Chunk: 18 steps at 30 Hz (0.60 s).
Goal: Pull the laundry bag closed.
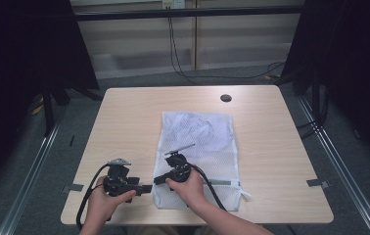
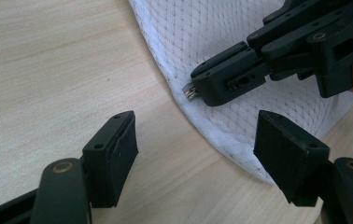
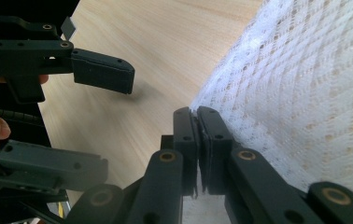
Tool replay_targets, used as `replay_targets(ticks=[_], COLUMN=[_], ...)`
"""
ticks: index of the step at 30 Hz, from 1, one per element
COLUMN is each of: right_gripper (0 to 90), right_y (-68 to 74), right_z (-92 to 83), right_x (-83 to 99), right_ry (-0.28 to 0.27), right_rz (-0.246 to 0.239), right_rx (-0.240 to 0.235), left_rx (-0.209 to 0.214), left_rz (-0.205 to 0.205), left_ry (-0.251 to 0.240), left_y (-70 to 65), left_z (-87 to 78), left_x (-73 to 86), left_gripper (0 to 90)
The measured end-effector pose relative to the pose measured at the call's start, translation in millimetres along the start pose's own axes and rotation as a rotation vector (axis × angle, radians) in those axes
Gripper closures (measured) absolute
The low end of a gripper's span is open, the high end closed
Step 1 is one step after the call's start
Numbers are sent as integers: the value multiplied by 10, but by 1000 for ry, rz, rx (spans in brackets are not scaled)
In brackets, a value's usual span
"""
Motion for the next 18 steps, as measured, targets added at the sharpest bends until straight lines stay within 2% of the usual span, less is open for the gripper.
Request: replay_targets(ticks=[5, 7, 10, 12, 15, 18], right_gripper=[868, 868, 868, 869, 868, 869], right_y=[-6, 3, 19, 26, 34, 33], right_z=[-85, -129, -152, -170, -218, -256], right_x=[-16, -30, -33, -34, -51, -65], right_ry=[-9, -23, -31, -36, -53, -63], right_rz=[0, -6, -10, -16, -13, -13], right_rx=[-7, -21, -28, -32, -41, -45], left_rx=[3, 20, 59, 78, 88, 101], left_rz=[15, 20, 7, -9, -36, -42], left_ry=[-1, 0, -19, -10, 8, 9], left_y=[1, -11, -34, -49, -68, -78], left_z=[21, 40, 81, 105, 163, 191], left_x=[-9, -17, -36, -45, -51, -56], left_gripper=[306, 324, 357, 384, 391, 419])
Point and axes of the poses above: each handheld gripper's, and its own axes: z roughly forward along the jaws, x roughly out of its underside, y roughly to its left, the point moved 5 cm from there along z, roughly forward along the jaws, and after that the axes turned 14 degrees about -z, right-handed, at the moved point
